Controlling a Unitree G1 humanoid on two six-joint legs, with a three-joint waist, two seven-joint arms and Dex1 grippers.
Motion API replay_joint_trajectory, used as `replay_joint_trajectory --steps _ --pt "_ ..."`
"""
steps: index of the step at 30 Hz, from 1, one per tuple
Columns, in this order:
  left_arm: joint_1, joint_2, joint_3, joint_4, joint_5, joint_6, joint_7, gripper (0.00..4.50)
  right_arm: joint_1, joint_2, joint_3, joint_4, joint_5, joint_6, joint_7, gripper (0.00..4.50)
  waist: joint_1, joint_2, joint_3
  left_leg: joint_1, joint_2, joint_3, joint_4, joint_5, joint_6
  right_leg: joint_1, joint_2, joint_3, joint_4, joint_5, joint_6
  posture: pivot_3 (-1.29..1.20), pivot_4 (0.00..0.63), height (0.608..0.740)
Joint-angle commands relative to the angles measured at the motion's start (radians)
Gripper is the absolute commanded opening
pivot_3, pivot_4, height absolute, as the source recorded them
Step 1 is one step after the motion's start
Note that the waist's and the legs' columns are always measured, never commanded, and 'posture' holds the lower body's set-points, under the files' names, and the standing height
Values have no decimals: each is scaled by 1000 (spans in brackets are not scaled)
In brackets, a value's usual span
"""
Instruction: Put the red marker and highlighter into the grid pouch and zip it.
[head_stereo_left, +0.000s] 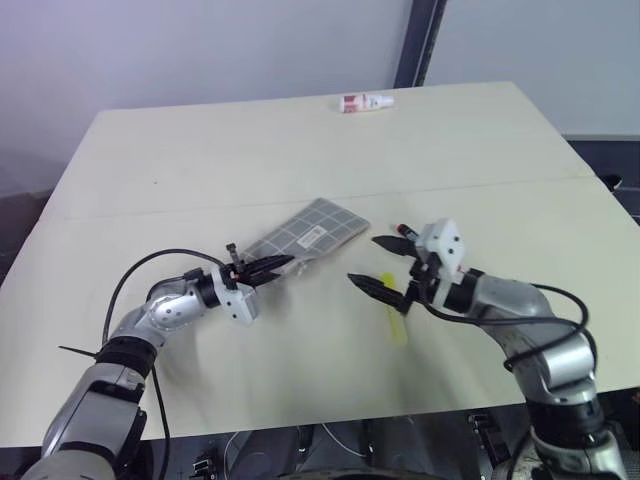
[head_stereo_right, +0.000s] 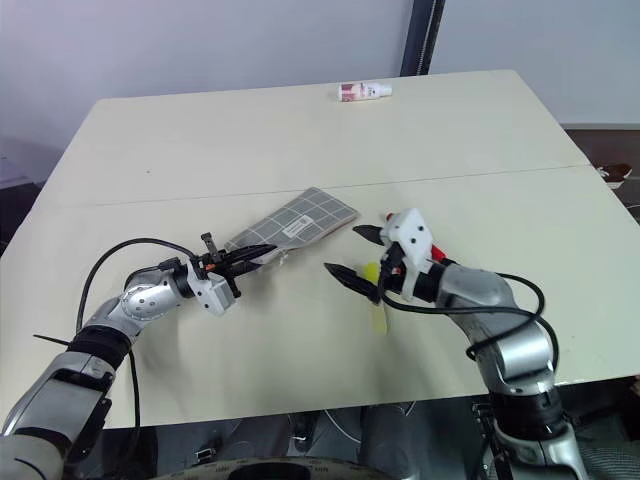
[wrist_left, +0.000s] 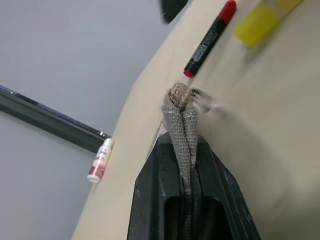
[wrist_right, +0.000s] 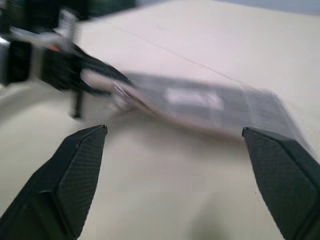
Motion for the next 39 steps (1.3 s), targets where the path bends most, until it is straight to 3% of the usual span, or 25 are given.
replay_joint_trajectory --steps 1,10,19,22,28,29,33,39 --pt "-3 17 18 -9 -12 -21 21 0 96 -26 -8 -149 -47 90 -116 4487 -1 0 0 0 0 0 0 0 0 0 0 0 0 -1 1 0 150 740" --pt "-46 5 3 35 3 -47 31 0 217 27 67 -297 -96 302 -357 4487 1 -1 0 0 1 0 1 0 0 1 0 1 0 -3 5 0 150 740" --pt "-57 1 -8 56 8 -64 28 0 237 10 97 -302 -71 451 -385 4487 0 -4 -1 0 0 0 0 0 0 1 0 0 -1 -3 4 0 150 740" --pt "-57 0 -5 57 12 -65 31 0 225 0 101 -291 -70 443 -380 3611 0 -6 -2 0 0 0 1 0 0 2 0 0 -1 -4 6 0 150 740" --pt "-53 -3 -3 56 22 -65 37 0 185 -88 101 -240 -108 381 -353 480 0 -9 -1 0 0 0 1 0 0 2 0 0 -1 -4 6 0 150 740" --pt "-53 -5 -2 56 23 -64 39 0 174 -98 98 -230 -112 341 -339 232 1 -10 -1 0 0 0 1 0 0 2 0 0 -1 -4 6 0 150 740" --pt "-54 -9 -6 58 18 -67 38 0 111 -108 51 -186 -95 181 -263 277 -1 -11 -1 0 0 0 2 0 0 3 0 -1 -1 -4 6 0 150 740" --pt "-56 -11 -19 50 -12 -74 19 0 24 -254 113 -18 -229 -51 -156 277 0 -12 0 0 0 0 1 0 0 3 0 -1 -1 -3 6 0 150 740"
